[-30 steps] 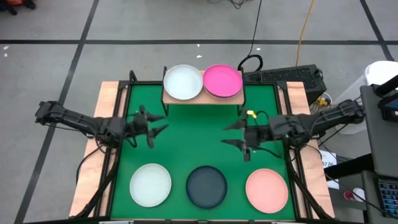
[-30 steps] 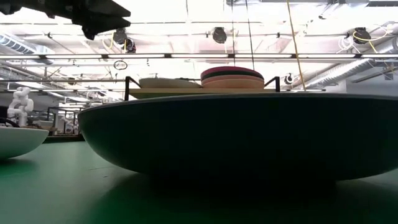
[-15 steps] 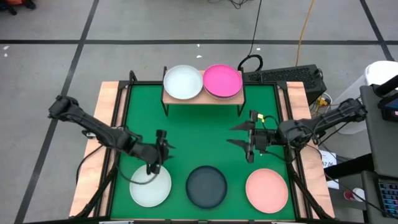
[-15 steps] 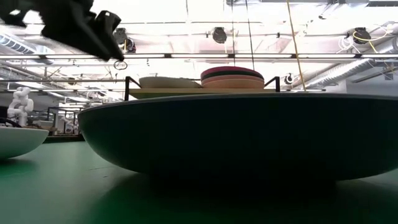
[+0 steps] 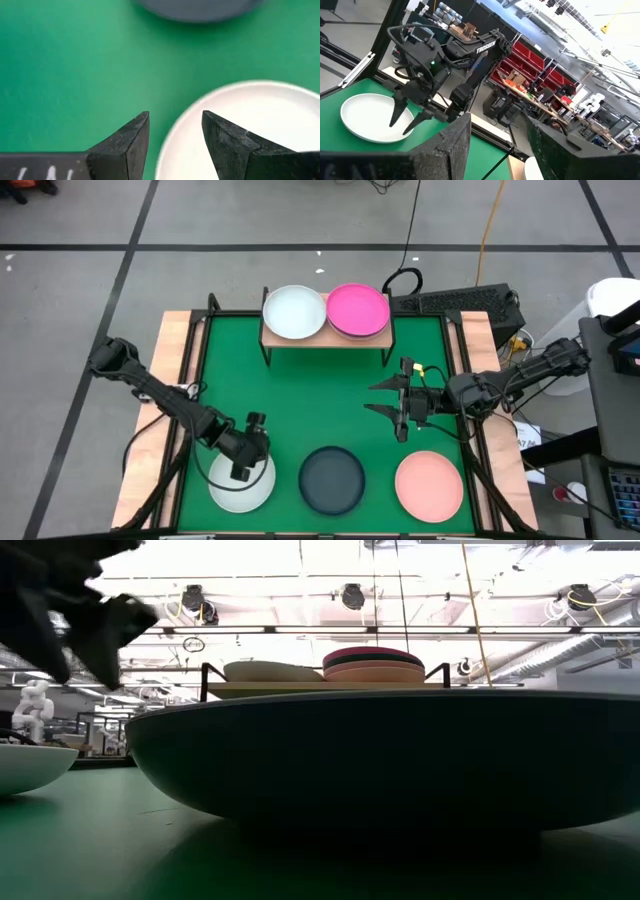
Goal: Place and stack plates onto a shelf
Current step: Stack the dark blue plate on the white plate on the shelf
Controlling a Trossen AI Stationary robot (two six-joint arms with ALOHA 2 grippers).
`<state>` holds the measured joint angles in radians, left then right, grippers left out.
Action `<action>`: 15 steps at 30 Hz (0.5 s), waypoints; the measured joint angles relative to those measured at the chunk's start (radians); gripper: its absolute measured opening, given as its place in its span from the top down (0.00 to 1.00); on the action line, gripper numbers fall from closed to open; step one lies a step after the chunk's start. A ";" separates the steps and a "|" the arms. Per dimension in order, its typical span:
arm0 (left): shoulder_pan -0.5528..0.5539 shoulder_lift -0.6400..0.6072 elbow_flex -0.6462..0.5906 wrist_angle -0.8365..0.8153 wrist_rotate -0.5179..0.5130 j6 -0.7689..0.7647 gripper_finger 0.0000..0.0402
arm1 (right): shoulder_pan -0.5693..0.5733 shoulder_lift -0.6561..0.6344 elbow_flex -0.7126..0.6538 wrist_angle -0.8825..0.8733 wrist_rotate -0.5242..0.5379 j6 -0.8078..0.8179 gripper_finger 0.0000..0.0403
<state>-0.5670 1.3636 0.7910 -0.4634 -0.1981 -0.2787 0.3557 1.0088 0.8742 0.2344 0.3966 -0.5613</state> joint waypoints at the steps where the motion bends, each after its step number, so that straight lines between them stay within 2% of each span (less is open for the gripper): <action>1: -0.004 0.000 0.000 -0.026 0.004 -0.031 0.53 | 0.000 0.000 0.000 0.000 0.000 0.000 0.57; 5: 0.008 0.000 -0.013 -0.077 -0.004 -0.120 0.53 | 0.000 0.000 0.000 0.001 0.000 0.007 0.57; 15: 0.062 0.000 -0.019 -0.145 0.093 -0.124 0.53 | 0.000 0.000 0.000 -0.006 -0.001 0.063 0.57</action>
<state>-0.5046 1.3636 0.7723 -0.6081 -0.1051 -0.4026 0.3557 1.0088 0.8742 0.2283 0.3960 -0.4988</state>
